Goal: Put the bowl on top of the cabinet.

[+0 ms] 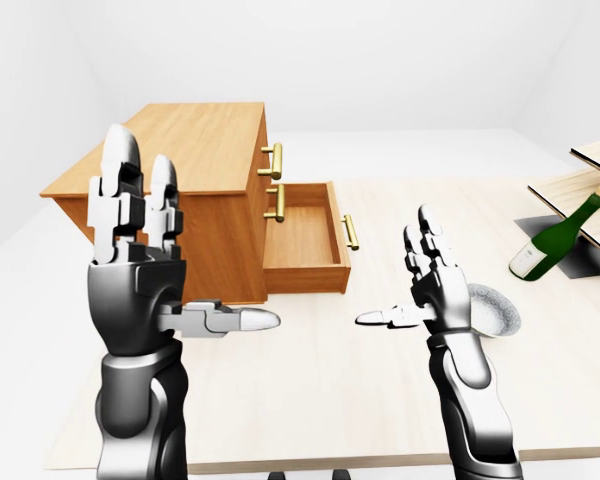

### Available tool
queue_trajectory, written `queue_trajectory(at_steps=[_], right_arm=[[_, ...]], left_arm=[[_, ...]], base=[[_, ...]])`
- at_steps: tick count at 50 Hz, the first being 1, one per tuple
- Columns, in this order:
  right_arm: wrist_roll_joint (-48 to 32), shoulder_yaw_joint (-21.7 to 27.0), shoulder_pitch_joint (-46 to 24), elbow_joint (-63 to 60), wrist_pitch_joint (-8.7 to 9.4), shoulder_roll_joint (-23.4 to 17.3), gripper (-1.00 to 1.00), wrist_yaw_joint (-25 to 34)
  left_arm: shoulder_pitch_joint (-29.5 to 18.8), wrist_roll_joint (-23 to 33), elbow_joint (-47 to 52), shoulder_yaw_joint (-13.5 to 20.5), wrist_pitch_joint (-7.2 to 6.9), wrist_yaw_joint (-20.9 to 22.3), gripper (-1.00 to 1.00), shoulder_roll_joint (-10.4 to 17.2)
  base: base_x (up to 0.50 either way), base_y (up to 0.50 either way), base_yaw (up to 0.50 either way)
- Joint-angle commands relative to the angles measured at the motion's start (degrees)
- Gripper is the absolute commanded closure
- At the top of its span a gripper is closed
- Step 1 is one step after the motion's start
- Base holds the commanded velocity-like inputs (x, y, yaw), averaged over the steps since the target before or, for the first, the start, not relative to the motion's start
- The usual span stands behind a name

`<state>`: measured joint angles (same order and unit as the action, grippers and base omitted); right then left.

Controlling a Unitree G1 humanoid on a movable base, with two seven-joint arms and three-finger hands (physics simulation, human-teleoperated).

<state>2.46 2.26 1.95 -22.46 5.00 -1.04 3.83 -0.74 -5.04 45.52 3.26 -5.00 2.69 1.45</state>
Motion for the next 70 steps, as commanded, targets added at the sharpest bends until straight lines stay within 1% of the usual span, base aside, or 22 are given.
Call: queue_trajectory(at_steps=[1,4,12,19,27,34,38,43,51,62,70], right_arm=[[-0.66,-0.28,0.37,-0.36,0.0,0.06,-1.0,0.17],[-1.16,-0.36,0.14,0.8,0.0,0.1,-1.0,-0.01],[-0.36,-0.47,0.62,0.43,0.0,0.14,-1.0,0.64],[-1.09,-0.58,0.22,0.51,0.0,0.05,-1.0,0.1],[-1.82,1.17,-1.78,-0.63,0.0,-0.58,-1.0,-1.06],[-4.92,4.54,-5.0,-1.19,0.0,-3.0,-1.0,-1.51],[-7.09,6.87,-7.32,-3.9,0.0,-4.7,-1.0,-1.26],[-8.8,9.04,-9.82,-2.49,0.0,-6.29,-1.0,-1.0],[-11.15,10.27,-11.9,1.96,0.0,-8.3,-1.0,-1.19],[-15.28,11.38,-14.34,4.86,0.0,-10.98,-1.0,0.46],[-16.57,12.64,-14.67,7.01,0.0,-12.27,-1.0,1.32]], left_arm=[[-0.29,-0.24,0.57,0.26,0.0,-0.14,-1.0,0.08],[-0.36,-0.3,0.27,0.36,0.0,-0.1,-1.0,0.11],[-0.35,-0.38,0.27,0.37,0.0,-0.14,-1.0,0.12],[-0.47,-0.47,0.55,0.45,0.0,-0.21,-1.0,0.16],[-0.74,-0.68,0.56,0.79,0.0,-0.22,-1.0,0.24],[-0.76,-0.82,0.79,0.9,0.0,-0.32,-1.0,0.29],[-0.68,-0.76,0.51,0.8,0.0,-0.3,-1.0,0.27],[-0.63,-0.78,0.27,0.86,0.0,-0.24,-1.0,0.26],[-1.2,-1.2,0.69,1.27,0.0,-0.42,-1.0,0.38],[-1.7,-1.56,0.26,1.68,0.0,-0.65,-1.0,0.58],[-1.48,-1.46,0.76,1.58,0.0,-0.69,-1.0,0.59]], base=[[0.5,0.0,0.0],[0.5,0.0,0.0],[0.02,0.0,0.0],[0.0,0.46,0.0],[0.0,0.0,0.0],[0.0,0.0,0.0],[0.0,0.0,0.0],[0.0,0.0,0.0],[0.0,0.0,0.0],[0.0,0.0,0.0],[0.0,0.0,0.0]])
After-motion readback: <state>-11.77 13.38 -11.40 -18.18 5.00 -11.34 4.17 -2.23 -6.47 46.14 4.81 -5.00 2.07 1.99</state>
